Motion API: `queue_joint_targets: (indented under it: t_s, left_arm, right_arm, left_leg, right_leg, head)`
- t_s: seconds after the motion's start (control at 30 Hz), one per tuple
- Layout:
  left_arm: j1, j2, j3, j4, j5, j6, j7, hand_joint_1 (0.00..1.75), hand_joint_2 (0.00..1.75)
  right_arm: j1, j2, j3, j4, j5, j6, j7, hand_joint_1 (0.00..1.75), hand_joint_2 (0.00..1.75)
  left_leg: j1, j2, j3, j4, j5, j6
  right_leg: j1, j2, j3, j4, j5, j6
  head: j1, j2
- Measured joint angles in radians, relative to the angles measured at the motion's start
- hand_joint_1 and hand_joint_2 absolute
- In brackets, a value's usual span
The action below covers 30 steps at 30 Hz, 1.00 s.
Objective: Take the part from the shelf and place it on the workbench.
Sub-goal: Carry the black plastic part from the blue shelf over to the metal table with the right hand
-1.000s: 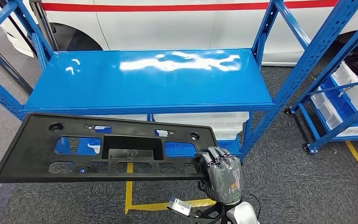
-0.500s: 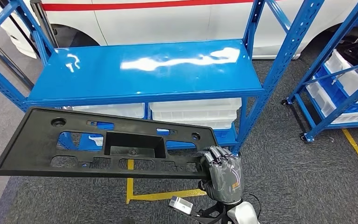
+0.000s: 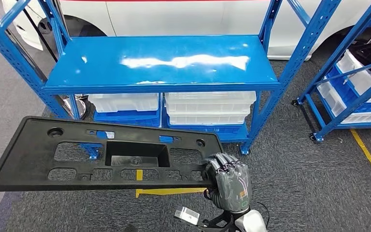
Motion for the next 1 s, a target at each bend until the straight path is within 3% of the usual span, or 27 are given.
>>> queue_joint_targets:
  t_s: [0.03,0.07,0.13,0.2,0.27,0.33,0.37,0.43,0.5,0.53,0.57,0.6,0.67,0.73,0.77,0.87,0.93,1.0]
  left_arm:
    - [0.001,0.0,0.0,0.0,0.0,0.0,0.0,0.0,1.75]
    - [0.001,0.0,0.0,0.0,0.0,0.0,0.0,0.0,1.75]
    - [0.001,0.0,0.0,0.0,0.0,0.0,0.0,0.0,1.75]
    - [0.001,0.0,0.0,0.0,0.001,0.001,0.0,0.0,1.75]
    - [0.001,0.0,0.0,0.0,0.001,0.003,0.0,0.0,1.75]
    - [0.001,0.0,0.0,0.0,0.002,0.004,0.0,0.0,1.75]
    - [0.002,0.0,0.0,0.0,0.003,0.005,0.001,0.0,1.75]
    - [0.003,0.0,-0.001,0.0,0.004,0.006,0.001,0.0,1.75]
    - [0.003,0.0,-0.002,0.0,0.004,0.006,0.002,0.0,1.75]
    - [0.004,0.0,-0.002,0.0,0.005,0.006,0.003,0.0,1.75]
    - [0.004,0.0,-0.002,0.0,0.005,0.007,0.002,0.0,1.75]
    - [0.004,0.0,-0.003,0.0,0.006,0.007,0.002,0.0,1.75]
    - [0.003,0.001,-0.005,0.0,0.007,0.008,0.0,0.0,1.75]
    - [0.002,0.001,-0.006,0.0,0.008,0.009,-0.003,0.0,1.75]
    - [0.002,0.002,-0.006,0.0,0.009,0.009,-0.003,0.0,1.75]
    - [0.004,0.002,-0.007,0.0,0.01,0.009,-0.005,0.0,1.75]
    - [0.005,0.002,-0.007,0.0,0.01,0.009,-0.005,0.0,1.75]
    - [0.006,0.002,-0.007,0.0,0.01,0.009,-0.006,0.0,1.75]
  right_arm:
    - [0.001,-0.001,0.0,0.0,-0.001,0.0,0.0,1.75,1.75]
    - [0.002,-0.002,0.0,0.0,-0.002,0.0,-0.002,1.75,1.75]
    - [0.002,-0.004,0.001,0.0,-0.005,0.0,-0.003,1.75,1.75]
    - [0.002,-0.004,0.001,0.0,-0.007,0.0,-0.004,1.75,1.75]
    - [0.003,-0.004,0.001,-0.001,-0.009,0.0,-0.007,1.75,1.75]
    - [0.006,-0.004,0.001,-0.001,-0.011,0.0,-0.011,1.75,1.75]
    - [0.007,-0.004,0.001,-0.001,-0.013,0.0,-0.014,1.75,1.75]
    - [0.01,-0.004,0.0,-0.002,-0.015,0.0,-0.017,1.75,1.75]
    - [0.014,-0.004,0.0,-0.002,-0.017,0.0,-0.019,1.75,1.75]
    - [0.016,-0.004,0.0,-0.002,-0.017,0.0,-0.019,1.75,1.75]
    - [0.019,-0.004,0.0,-0.002,-0.018,0.0,-0.02,1.75,1.75]
    - [0.02,-0.004,0.0,-0.002,-0.019,0.0,-0.02,1.75,1.75]
    - [0.022,-0.004,0.0,-0.002,-0.025,0.0,-0.022,1.75,1.75]
    - [0.023,-0.004,0.0,-0.002,-0.034,0.0,-0.024,1.75,1.75]
    - [0.023,-0.004,0.0,-0.002,-0.038,0.0,-0.024,1.75,1.75]
    - [0.024,-0.005,0.0,-0.002,-0.047,0.0,-0.025,1.75,1.75]
    - [0.026,-0.006,0.0,-0.002,-0.053,0.0,-0.026,1.75,1.75]
    - [0.029,-0.007,0.0,-0.002,-0.057,0.0,-0.027,1.75,1.75]
  left_leg:
    - [-0.001,0.0,-0.014,0.003,0.008,0.0]
    - [-0.002,0.001,-0.027,0.007,0.016,-0.002]
    - [-0.002,0.0,-0.051,0.018,0.027,-0.007]
    - [-0.004,0.0,-0.067,0.028,0.035,-0.015]
    - [-0.005,0.0,-0.072,0.031,0.045,-0.027]
    - [-0.004,-0.001,-0.074,0.033,0.052,-0.04]
    - [-0.004,-0.002,-0.081,0.043,0.039,-0.045]
    - [-0.001,-0.005,-0.108,0.114,-0.032,-0.052]
    - [0.0,-0.005,-0.145,0.24,-0.117,-0.059]
    - [0.001,-0.005,-0.153,0.288,-0.135,-0.061]
    - [0.001,-0.005,-0.146,0.304,-0.132,-0.062]
    - [0.001,-0.005,-0.119,0.281,-0.11,-0.061]
    - [0.0,-0.005,-0.021,0.145,-0.062,-0.055]
    - [-0.005,-0.007,0.054,0.024,-0.054,-0.046]
    - [-0.007,-0.007,0.066,-0.001,-0.06,-0.043]
    - [-0.005,0.0,0.059,-0.013,-0.046,-0.023]
    - [-0.001,0.009,0.05,-0.018,-0.031,-0.007]
    - [-0.002,0.018,0.036,-0.015,-0.022,-0.001]
  right_leg:
    - [0.0,0.0,-0.001,0.039,-0.01,0.001]
    - [0.0,0.0,0.014,0.048,0.0,0.001]
    - [0.0,0.0,0.096,-0.042,0.045,-0.005]
    - [0.005,0.001,0.187,-0.171,0.051,-0.017]
    - [0.012,0.002,0.214,-0.223,0.041,-0.028]
    - [0.01,0.0,0.204,-0.229,0.053,-0.04]
    - [0.008,-0.001,0.197,-0.232,0.062,-0.049]
    - [0.004,-0.005,0.179,-0.237,0.082,-0.063]
    - [0.005,-0.005,0.154,-0.235,0.1,-0.068]
    - [0.006,-0.006,0.142,-0.234,0.108,-0.067]
    - [0.006,-0.006,0.13,-0.233,0.116,-0.066]
    - [0.006,-0.006,0.119,-0.231,0.123,-0.065]
    - [0.007,-0.005,0.103,-0.228,0.135,-0.059]
    - [0.01,-0.005,0.095,-0.225,0.147,-0.049]
    - [0.01,-0.005,0.093,-0.225,0.153,-0.043]
    - [0.009,-0.001,0.087,-0.218,0.156,-0.025]
    - [0.006,0.002,0.058,-0.151,0.104,-0.014]
    - [0.005,0.002,0.005,-0.02,0.027,-0.006]
  head:
    - [0.0,0.0]
    - [0.0,0.0]
    - [0.0,0.0]
    - [0.0,0.0]
    - [0.0,0.0]
    - [0.0,0.0]
    - [-0.001,0.0]
    - [-0.002,0.0]
    - [-0.004,0.0]
    - [-0.004,0.0]
    - [-0.004,0.0]
    - [-0.004,0.0]
    - [-0.004,0.0]
    - [-0.004,0.0]
    - [-0.003,0.0]
    - [-0.003,0.0]
    - [-0.002,0.0]
    - [-0.001,0.0]
